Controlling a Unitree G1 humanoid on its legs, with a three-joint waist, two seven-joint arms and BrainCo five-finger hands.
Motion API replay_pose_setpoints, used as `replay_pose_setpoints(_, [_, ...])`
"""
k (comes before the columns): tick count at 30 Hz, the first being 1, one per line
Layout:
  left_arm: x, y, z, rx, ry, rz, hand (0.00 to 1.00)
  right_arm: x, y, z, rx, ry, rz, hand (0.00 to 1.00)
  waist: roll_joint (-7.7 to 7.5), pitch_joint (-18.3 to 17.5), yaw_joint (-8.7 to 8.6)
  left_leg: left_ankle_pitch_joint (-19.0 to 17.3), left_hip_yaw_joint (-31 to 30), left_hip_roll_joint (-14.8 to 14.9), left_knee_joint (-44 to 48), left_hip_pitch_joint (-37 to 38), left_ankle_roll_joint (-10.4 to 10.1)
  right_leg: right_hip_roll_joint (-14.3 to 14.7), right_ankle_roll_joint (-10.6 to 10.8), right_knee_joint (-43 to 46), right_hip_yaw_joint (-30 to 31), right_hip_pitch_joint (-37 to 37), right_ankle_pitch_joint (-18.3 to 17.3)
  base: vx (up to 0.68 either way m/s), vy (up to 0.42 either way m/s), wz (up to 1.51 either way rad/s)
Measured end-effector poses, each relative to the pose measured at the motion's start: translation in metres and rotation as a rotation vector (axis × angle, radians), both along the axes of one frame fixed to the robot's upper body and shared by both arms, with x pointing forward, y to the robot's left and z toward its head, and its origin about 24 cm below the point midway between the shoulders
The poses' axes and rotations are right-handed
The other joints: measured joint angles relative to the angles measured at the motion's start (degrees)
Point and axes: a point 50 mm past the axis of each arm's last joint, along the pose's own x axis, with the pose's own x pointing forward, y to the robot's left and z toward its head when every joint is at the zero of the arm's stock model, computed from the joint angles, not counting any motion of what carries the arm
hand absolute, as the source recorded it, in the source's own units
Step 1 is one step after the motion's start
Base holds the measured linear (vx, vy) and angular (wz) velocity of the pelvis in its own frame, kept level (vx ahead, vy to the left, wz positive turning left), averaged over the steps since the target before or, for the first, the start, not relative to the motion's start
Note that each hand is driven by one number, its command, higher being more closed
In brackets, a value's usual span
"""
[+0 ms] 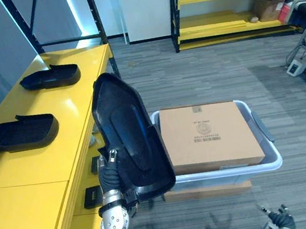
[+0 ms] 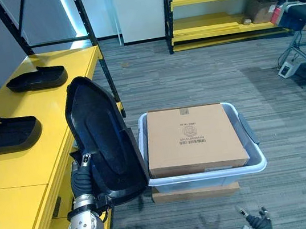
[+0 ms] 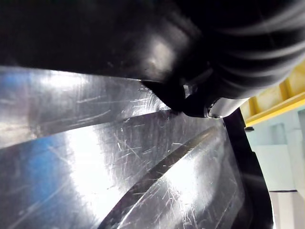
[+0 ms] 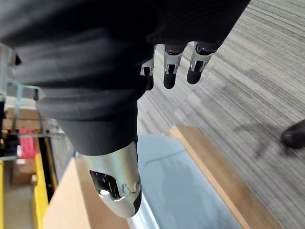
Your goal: Walk over and take plastic housings, then place them on the shelf
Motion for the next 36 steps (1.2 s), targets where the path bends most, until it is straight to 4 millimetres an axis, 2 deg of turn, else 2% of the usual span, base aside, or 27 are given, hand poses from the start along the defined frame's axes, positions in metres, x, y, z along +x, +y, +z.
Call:
replay_pose_setpoints(3, [-0.004,0.001,0.007,-0.001,-0.034,0.0,1.0,-0.002,0.015,-0.007,0.037,0.039,0.062,0.0,-0.93,0.35,0.78,-0.22,-3.47,-0.46,0.2,-0.2,-0.36,-0.63,0.23,2.17,-3.39,0.91,-1.95,-0.01,-0.018,0.75])
replay_pose_setpoints(4, [-0.005,0.0,0.014,-0.001,-0.065,-0.012,1.0,-0.004,0.024,-0.011,0.059,0.062,0.1,0.0,-1.47,0.49,1.92,-0.23,-6.91,-1.21,1.45,-1.63,-0.38,-1.57,0.51,4.51,-7.16,0.96,-3.66,0.02,-0.003,1.13])
replay_pose_setpoints(6, [-0.005,0.0,0.026,-0.005,-0.12,-0.015,1.0,-0.001,0.032,-0.013,0.074,0.067,0.146,0.0,-1.92,1.12,2.2,-0.23,-10.6,-2.69,4.65,-5.4,-0.47,-3.31,1.03,7.52,-13.26,0.96,-5.75,0.01,0.024,1.84])
replay_pose_setpoints(8, [-0.006,-0.001,0.038,-0.023,-0.18,-0.016,1.0,0.005,0.036,-0.012,0.073,0.052,0.175,0.0,-1.67,2.0,2.26,-1.13,-2.82,-0.03,7.29,-9.61,0.06,-5.07,1.56,10.41,-20.05,1.16,-7.16,-0.05,0.054,1.89])
replay_pose_setpoints(10, [-0.007,-0.001,0.044,-0.03,-0.223,-0.01,1.0,0.01,0.037,-0.012,0.068,0.042,0.199,0.0,-0.86,3.15,2.69,-0.44,12.79,5.32,9.93,-11.3,0.47,-7.6,2.58,13.92,-27.05,3.23,-8.56,0.01,0.12,1.86])
replay_pose_setpoints(11, [-0.007,-0.002,0.046,-0.037,-0.232,-0.014,1.0,0.01,0.041,-0.012,0.072,0.049,0.222,0.0,-0.93,3.44,3.32,-0.6,19.81,6.45,11.41,-11.48,1.04,-9.37,3.39,15.74,-31.29,5.23,-9.34,0.08,0.168,1.69])
replay_pose_setpoints(12, [-0.007,-0.003,0.047,-0.039,-0.239,-0.016,1.0,0.009,0.043,-0.013,0.075,0.053,0.232,0.0,-1.2,3.51,3.61,-1.32,22.85,6.9,12.2,-11.53,2.19,-10.27,3.51,16.38,-33.15,5.93,-9.48,0.14,0.186,1.59])
replay_pose_setpoints(13, [-0.008,-0.002,0.05,-0.044,-0.259,-0.015,1.0,0.012,0.047,-0.013,0.083,0.053,0.258,0.0,-1.62,3.46,3.53,-3.36,30.88,8.73,14.13,-11.1,4.42,-11.75,3.55,16.96,-37.08,7.64,-9.45,0.15,0.136,1.35])
replay_pose_setpoints(14, [-0.006,-0.004,0.054,-0.051,-0.285,-0.02,1.0,0.015,0.05,-0.013,0.084,0.05,0.281,0.0,-1.23,3.23,3.2,-4.31,37.08,10.53,15.92,-10.26,4.4,-12.72,3.64,17.71,-40.15,8.68,-9.41,0.24,0.196,1.68])
replay_pose_setpoints(15, [-0.001,-0.008,0.06,-0.073,-0.321,-0.036,1.0,0.019,0.052,-0.012,0.083,0.044,0.295,0.0,-0.91,3.5,3.32,-4.07,39.97,10.42,17.78,-10.74,3.46,-14.46,3.65,20.15,-43.18,9.47,-9.39,0.23,0.248,1.3])
replay_pose_setpoints(17, [0.001,-0.011,0.065,-0.107,-0.355,-0.051,1.0,0.026,0.056,-0.012,0.084,0.042,0.339,0.0,-1.39,3.33,3.65,-4.63,38.25,8.54,16.97,-10.82,4.28,-15.03,4.79,21.1,-43.58,9.72,-10.55,0.18,0.269,0.96])
replay_pose_setpoints(19, [0.003,-0.012,0.067,-0.139,-0.371,-0.062,1.0,0.032,0.058,-0.01,0.086,0.028,0.34,0.0,-2.18,2.99,3.66,-5.21,36.17,6.39,17.1,-10.72,4.6,-14.46,3.8,19.18,-45.42,11.51,-10.68,0.11,0.131,0.64])
replay_pose_setpoints(20, [0.003,-0.014,0.067,-0.15,-0.372,-0.065,1.0,0.036,0.056,-0.009,0.082,0.024,0.33,0.0,-2.46,3.15,4.15,-6.05,35.37,5.35,17.31,-10.34,4.4,-16.29,3.61,22.62,-45.61,11.97,-10.39,0.11,0.145,0.55])
replay_pose_setpoints(21, [0.005,-0.018,0.064,-0.157,-0.362,-0.086,1.0,0.036,0.053,-0.009,0.077,0.026,0.311,0.0,-2.41,3.33,4.6,-6.32,33.46,4.53,16.83,-9.24,4.41,-19.69,1.57,30.32,-44.27,11.49,-9.23,0.11,0.154,0.62])
replay_pose_setpoints(22, [0.007,-0.021,0.063,-0.162,-0.355,-0.097,1.0,0.034,0.052,-0.01,0.076,0.034,0.302,0.0,-2.11,3.37,4.65,-6.36,32.24,3.91,16.36,-8.46,4.42,-21.26,-0.74,34.82,-42.12,10.63,-7.74,0.12,0.13,0.89])
replay_pose_setpoints(23, [0.009,-0.028,0.063,-0.169,-0.356,-0.127,1.0,0.032,0.049,-0.01,0.067,0.044,0.298,0.0,-1.71,3.38,4.12,-6.38,29.36,3.79,14.67,-7.24,4.45,-22.68,-4.46,43.26,-33.27,6.95,-7.19,0.13,0.053,1.07])
replay_pose_setpoints(24, [0.01,-0.027,0.066,-0.156,-0.369,-0.134,1.0,0.036,0.052,-0.01,0.067,0.04,0.323,0.0,-1.69,3.52,3.36,-6.47,26.59,3.62,13.66,-7.11,4.76,-20.17,-3.63,47.63,-23.32,1.45,-12.38,0.15,0.019,1.08])
replay_pose_setpoints(25, [0.011,-0.027,0.066,-0.153,-0.371,-0.13,1.0,0.039,0.052,-0.009,0.062,0.035,0.328,0.0,-1.86,3.53,3.08,-6.27,25.48,3.66,13.15,-6.93,4.87,-18.42,-3.48,48.16,-18.77,-0.91,-14.39,0.17,-0.023,1.02])
replay_pose_setpoints(26, [0.014,-0.027,0.064,-0.15,-0.365,-0.125,1.0,0.043,0.05,-0.007,0.05,0.028,0.329,0.0,-2.07,3.61,2.83,-5.38,23.12,3.5,12.23,-6.24,4.05,-14.24,-3.75,46.85,-11.51,-4.28,-17.43,0.18,-0.028,0.78])
replay_pose_setpoints(27, [0.016,-0.028,0.061,-0.147,-0.357,-0.124,1.0,0.043,0.049,-0.007,0.048,0.026,0.321,0.0,-2.22,3.56,2.75,-4.83,22.22,3.32,11.81,-5.83,3.72,-12.13,-3.51,45.13,-8.1,-5.82,-18.62,0.21,-0.063,1.2])
replay_pose_setpoints(28, [0.018,-0.028,0.053,-0.139,-0.324,-0.126,1.0,0.044,0.047,-0.007,0.042,0.02,0.313,0.0,-2.45,3.43,1.35,-4.4,19.24,2.86,11.98,-5.84,3.23,-6.99,-1.96,39.22,0.29,-8.11,-20.25,0.16,-0.084,1.05])
replay_pose_setpoints(29, [0.02,-0.029,0.05,-0.136,-0.31,-0.128,1.0,0.044,0.046,-0.006,0.039,0.018,0.313,0.0,-2.66,3.38,1.08,-4.32,18.09,2.46,12.24,-5.97,3.09,-5.67,-1.3,36.5,2.8,-9.11,-20.3,0.12,-0.105,1.2])
replay_pose_setpoints(30, [0.021,-0.03,0.045,-0.135,-0.291,-0.13,1.0,0.044,0.047,-0.006,0.04,0.019,0.311,0.0,-3.68,3.34,0.97,-4.08,16.62,1.22,12.59,-5.98,2.68,-4.69,-0.77,31.32,4.8,-9.8,-18.11,0.14,-0.18,1.0])
replay_pose_setpoints(31, [0.023,-0.032,0.039,-0.137,-0.265,-0.133,1.0,0.041,0.045,-0.008,0.04,0.031,0.309,0.0,-4.59,3.39,0.87,-3.9,14.54,0.06,12.89,-5.94,2.14,-5.25,0.77,28.47,4.23,-9.19,-17.83,0.16,-0.187,0.86])
replay_pose_setpoints(32, [0.022,-0.032,0.035,-0.138,-0.24,-0.129,1.0,0.041,0.041,-0.008,0.031,0.036,0.311,0.0,-3.2,3.25,1.99,-3.32,13.86,1.11,12.72,-6.1,1.14,-4.48,0.26,26.17,3.11,-7.56,-17.11,0.15,-0.183,0.55])
replay_pose_setpoints(33, [0.021,-0.03,0.034,-0.136,-0.235,-0.123,1.0,0.042,0.04,-0.007,0.029,0.033,0.312,0.0,-2.59,3.22,2.11,-3.19,13.79,1.62,12.74,-6.24,0.9,-3.83,-0.01,24.85,2.47,-6.71,-16.78,0.09,-0.127,0.23])
replay_pose_setpoints(36, [0.019,-0.026,0.035,-0.139,-0.239,-0.103,1.0,0.045,0.039,-0.005,0.022,0.02,0.312,0.0,-1.65,3.17,2.49,-2.67,13.29,4.09,11.83,-5.37,-0.56,-0.74,-0.91,19.53,0.92,-3.32,-14.77,0.02,-0.125,0.07])
